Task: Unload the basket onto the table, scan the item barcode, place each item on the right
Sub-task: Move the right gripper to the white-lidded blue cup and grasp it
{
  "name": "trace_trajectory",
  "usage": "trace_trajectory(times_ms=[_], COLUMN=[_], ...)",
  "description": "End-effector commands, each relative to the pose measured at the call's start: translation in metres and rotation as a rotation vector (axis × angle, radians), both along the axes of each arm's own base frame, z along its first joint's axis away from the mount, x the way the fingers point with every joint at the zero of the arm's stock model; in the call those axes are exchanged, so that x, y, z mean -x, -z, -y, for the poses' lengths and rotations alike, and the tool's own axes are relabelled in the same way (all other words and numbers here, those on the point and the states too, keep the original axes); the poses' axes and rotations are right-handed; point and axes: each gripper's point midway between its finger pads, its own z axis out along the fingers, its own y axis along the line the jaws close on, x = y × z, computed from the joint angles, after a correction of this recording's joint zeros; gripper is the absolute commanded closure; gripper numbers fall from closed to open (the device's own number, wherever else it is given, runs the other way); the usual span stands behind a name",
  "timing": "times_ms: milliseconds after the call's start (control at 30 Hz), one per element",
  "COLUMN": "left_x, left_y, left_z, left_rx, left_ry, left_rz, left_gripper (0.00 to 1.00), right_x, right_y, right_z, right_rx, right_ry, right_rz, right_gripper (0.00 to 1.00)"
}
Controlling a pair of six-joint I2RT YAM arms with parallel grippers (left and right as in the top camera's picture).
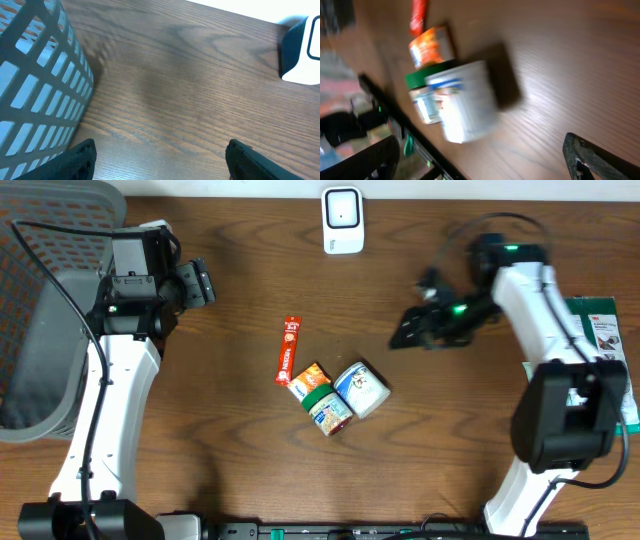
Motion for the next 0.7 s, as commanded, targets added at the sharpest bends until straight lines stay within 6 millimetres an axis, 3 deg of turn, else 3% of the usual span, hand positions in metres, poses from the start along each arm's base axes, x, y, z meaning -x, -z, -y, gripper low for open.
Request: trace_trajectory(times_ms=[0, 300, 667], left_x=[-0.001, -0.001, -0.001], left_y=[0.003, 0.003, 0.003], left_z=[-0.002, -0.002, -0.002], left_rx=[-0.008, -0.008, -0.008], left_ry=[-0.010, -0.010, -0.010], left_rz=[-0.006, -0.006, -0.006], left_gripper=[0.17, 0.17, 0.17], right_x=[0.010, 0.010, 0.030], right_y=[-0.009, 0.022, 0.038], right_z=[-0.028, -0.035, -0.055], right_rx=[0.022, 0.460, 0.480], right_ry=[-0.110, -0.116, -0.201], right_rz=[0.063, 0.157, 0.162], right_gripper=[0.01, 0.01, 0.01])
